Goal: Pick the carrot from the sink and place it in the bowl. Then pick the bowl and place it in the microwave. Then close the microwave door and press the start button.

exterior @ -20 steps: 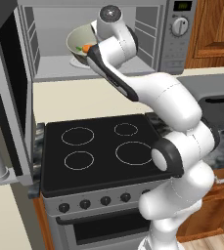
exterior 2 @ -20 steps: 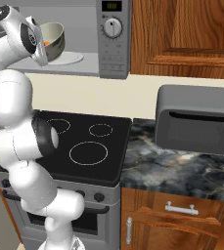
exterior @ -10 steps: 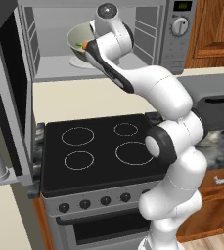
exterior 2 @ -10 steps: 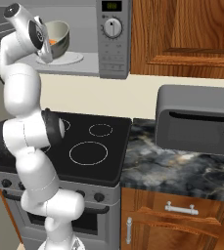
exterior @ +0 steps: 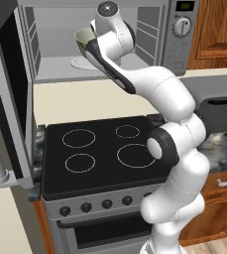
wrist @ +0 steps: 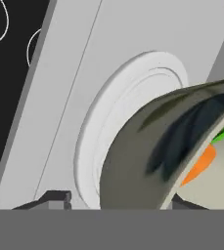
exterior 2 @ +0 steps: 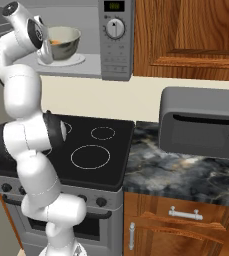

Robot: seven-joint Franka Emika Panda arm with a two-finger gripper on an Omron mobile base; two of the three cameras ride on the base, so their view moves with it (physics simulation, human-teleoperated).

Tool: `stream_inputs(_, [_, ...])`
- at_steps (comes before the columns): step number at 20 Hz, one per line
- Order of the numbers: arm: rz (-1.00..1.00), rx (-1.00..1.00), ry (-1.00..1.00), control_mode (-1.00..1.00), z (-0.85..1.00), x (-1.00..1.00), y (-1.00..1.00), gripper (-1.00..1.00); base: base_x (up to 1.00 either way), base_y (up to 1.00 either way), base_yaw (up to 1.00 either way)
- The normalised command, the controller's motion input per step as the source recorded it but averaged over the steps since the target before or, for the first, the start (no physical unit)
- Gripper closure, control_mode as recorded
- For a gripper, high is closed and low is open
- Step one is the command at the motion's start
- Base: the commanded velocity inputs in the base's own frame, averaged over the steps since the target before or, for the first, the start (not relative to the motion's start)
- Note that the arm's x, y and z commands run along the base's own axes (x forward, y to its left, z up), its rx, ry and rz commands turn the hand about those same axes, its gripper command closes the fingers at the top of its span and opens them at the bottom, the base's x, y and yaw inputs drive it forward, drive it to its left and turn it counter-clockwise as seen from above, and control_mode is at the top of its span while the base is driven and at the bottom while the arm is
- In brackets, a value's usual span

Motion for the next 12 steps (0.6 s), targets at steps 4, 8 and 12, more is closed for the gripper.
stream_inputs(4, [-0.01, 0.00, -0.16, -1.00, 0.00, -0.86, -0.01, -1.00, 0.00, 0.00, 0.00])
stream_inputs(8, [-0.02, 0.00, -0.26, -1.00, -0.16, -1.00, -0.10, -1.00, 0.00, 0.00, 0.00])
stream_inputs(12, [-0.03, 0.03, -0.11, -1.00, -0.39, -1.00, -0.19, -1.00, 0.00, 0.00, 0.00])
